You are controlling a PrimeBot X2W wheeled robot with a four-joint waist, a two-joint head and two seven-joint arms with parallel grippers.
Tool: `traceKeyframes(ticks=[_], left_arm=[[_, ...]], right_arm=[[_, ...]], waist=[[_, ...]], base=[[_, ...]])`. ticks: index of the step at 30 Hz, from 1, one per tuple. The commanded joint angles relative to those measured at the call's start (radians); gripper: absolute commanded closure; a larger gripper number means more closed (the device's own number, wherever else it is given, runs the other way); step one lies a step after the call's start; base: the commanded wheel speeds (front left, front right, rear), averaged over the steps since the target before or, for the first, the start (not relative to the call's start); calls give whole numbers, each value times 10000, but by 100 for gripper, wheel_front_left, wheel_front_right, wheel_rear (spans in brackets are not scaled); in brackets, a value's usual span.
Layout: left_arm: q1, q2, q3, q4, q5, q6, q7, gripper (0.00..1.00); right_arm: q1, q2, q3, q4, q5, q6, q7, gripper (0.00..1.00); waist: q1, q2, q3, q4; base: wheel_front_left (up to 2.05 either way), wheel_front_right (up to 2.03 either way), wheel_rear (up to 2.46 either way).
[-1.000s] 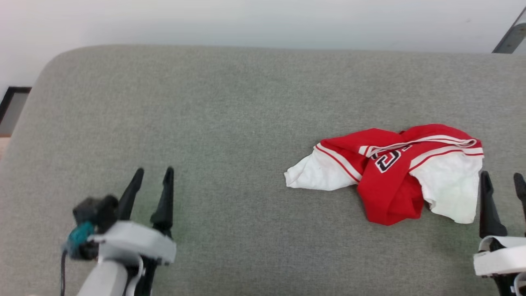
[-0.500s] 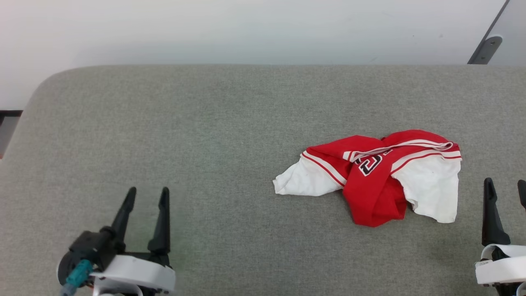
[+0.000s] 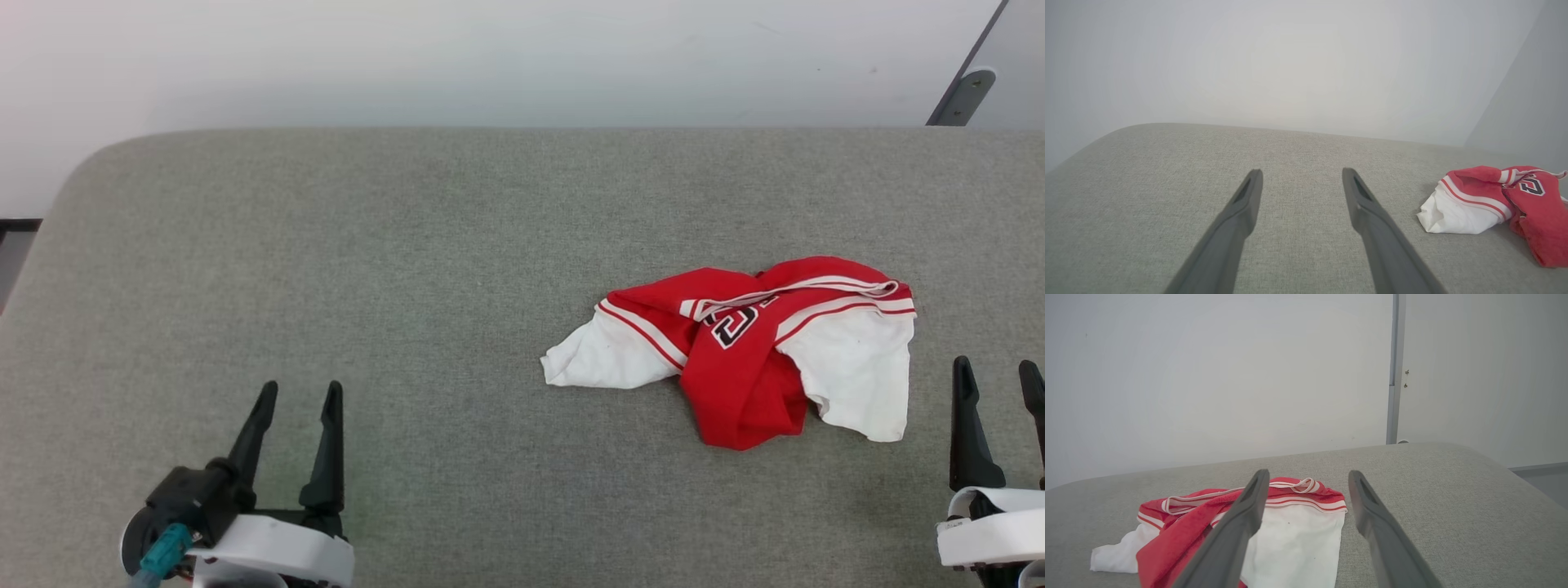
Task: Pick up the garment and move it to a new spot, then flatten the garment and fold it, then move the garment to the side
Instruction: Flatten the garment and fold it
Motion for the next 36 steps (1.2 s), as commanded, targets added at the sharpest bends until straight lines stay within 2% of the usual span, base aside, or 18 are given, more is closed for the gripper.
traceKeyframes(ticks=[1,4,6,9,12,18,21,24,27,36], left_arm=[[96,-28,39,18,71,-22,2,0],[-211,-44,-99,55,-16,-54,1,0],[-685,148,-423,138,-54,-86,95,0],[-1675,571,-1145,237,-362,-95,952,0],[-2956,1299,-2336,371,-1028,-102,2698,0],[-5498,2902,-4988,618,-3427,-82,6747,0],[-6566,3330,-5918,849,-4653,-85,8544,0],[-7241,3443,-6536,1312,-5731,-86,10143,0],[-7726,3383,-6796,1792,-6505,-88,11163,0],[-8315,3112,-7307,2891,-7345,-87,12131,0]], right_arm=[[-7,30,40,-22,-39,-14,-3,0],[-77,67,-14,-45,-27,-14,-2,0],[-133,108,-68,-81,-18,-14,-2,0],[-217,197,-15,-105,-46,-14,-3,0],[-379,274,120,-43,-40,-14,-2,0],[-969,385,560,1,-41,-14,-3,0],[-1203,505,665,26,-2,-14,-2,0],[-1362,675,669,66,68,-14,-2,0],[-1554,810,689,87,135,-14,-3,0],[-1861,1085,500,86,192,-14,-2,0]], waist=[[0,0,10,-2],[0,0,96,-7],[0,0,177,2],[0,0,308,-55],[0,0,471,-189],[0,0,1057,-784],[0,0,1391,-1151],[0,0,1701,-1531],[0,0,2039,-1945],[0,0,2679,-2676]], base=[[0,0,0],[0,0,0],[0,0,0],[0,0,0],[0,0,0],[0,0,0],[0,0,0],[0,0,0],[0,0,0],[0,0,0]])
